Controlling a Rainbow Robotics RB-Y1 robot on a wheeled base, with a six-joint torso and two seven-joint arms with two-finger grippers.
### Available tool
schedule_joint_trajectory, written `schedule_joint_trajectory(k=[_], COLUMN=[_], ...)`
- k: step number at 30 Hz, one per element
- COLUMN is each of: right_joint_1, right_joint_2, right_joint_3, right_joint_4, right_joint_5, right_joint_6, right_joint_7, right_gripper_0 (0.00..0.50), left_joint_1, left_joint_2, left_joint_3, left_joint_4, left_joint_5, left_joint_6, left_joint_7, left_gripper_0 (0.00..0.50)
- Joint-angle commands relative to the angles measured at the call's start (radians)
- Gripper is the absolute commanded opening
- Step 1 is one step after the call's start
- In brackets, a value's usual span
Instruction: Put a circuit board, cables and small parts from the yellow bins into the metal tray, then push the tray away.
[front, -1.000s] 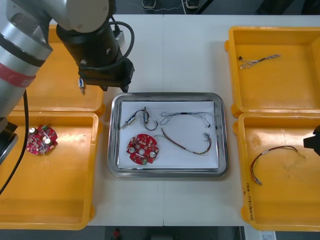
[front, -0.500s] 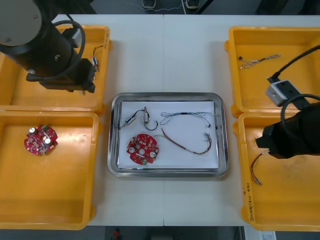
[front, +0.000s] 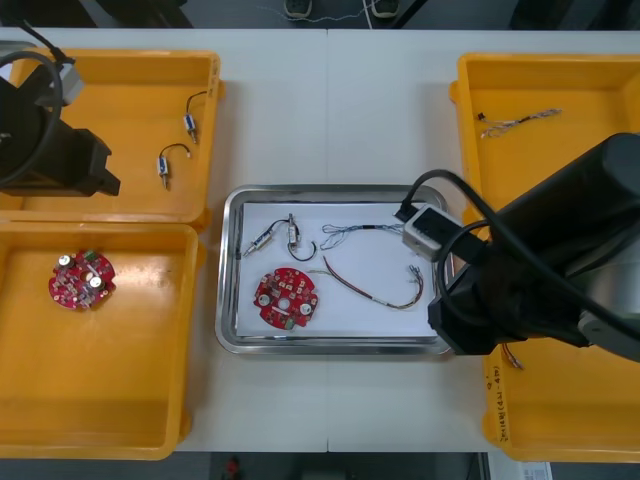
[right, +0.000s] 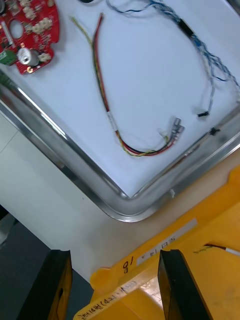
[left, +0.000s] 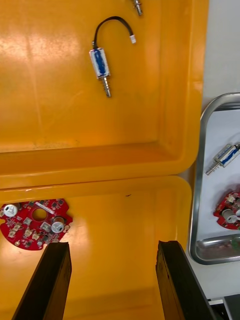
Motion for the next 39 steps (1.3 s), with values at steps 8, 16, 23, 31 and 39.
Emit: schedule_joint_trajectory(k=[8, 16, 23, 31, 39], right_joint_1=[-0.159, -0.177, -0.194, -0.194, -0.192], right_joint_2=[0.127, 0.204, 0.244, 0.247, 0.265], right_joint_3=[0.285, 0.421, 0.529, 0.618, 0.656], right_joint_4=[0.1, 0.196, 0.257, 0.297, 0.377], right_joint_5=[0.174, 0.293, 0.366, 0.422, 0.448], right_joint_6=[-0.03, -0.132, -0.153, -0.224, -0.25], right_joint_7=[0.179, 0.351, 0.475, 0.479, 0.479], right_gripper_0=[0.5, 0.5, 0.5, 0.5, 0.5], left_joint_1=[0.167, 0.244, 0.302, 0.335, 0.352], left_joint_2=[0.047, 0.051, 0.057, 0.057, 0.057], left_joint_3=[0.146, 0.219, 0.265, 0.294, 0.298], left_joint_4=[-0.088, -0.106, -0.112, -0.115, -0.115], left_joint_5=[-0.027, -0.038, -0.046, -0.05, -0.05], left_joint_6=[0.007, 0.007, 0.007, 0.007, 0.007], left_joint_7=[-0.112, -0.172, -0.222, -0.235, -0.239], left_gripper_0=[0.5, 0.5, 0.5, 0.5, 0.5])
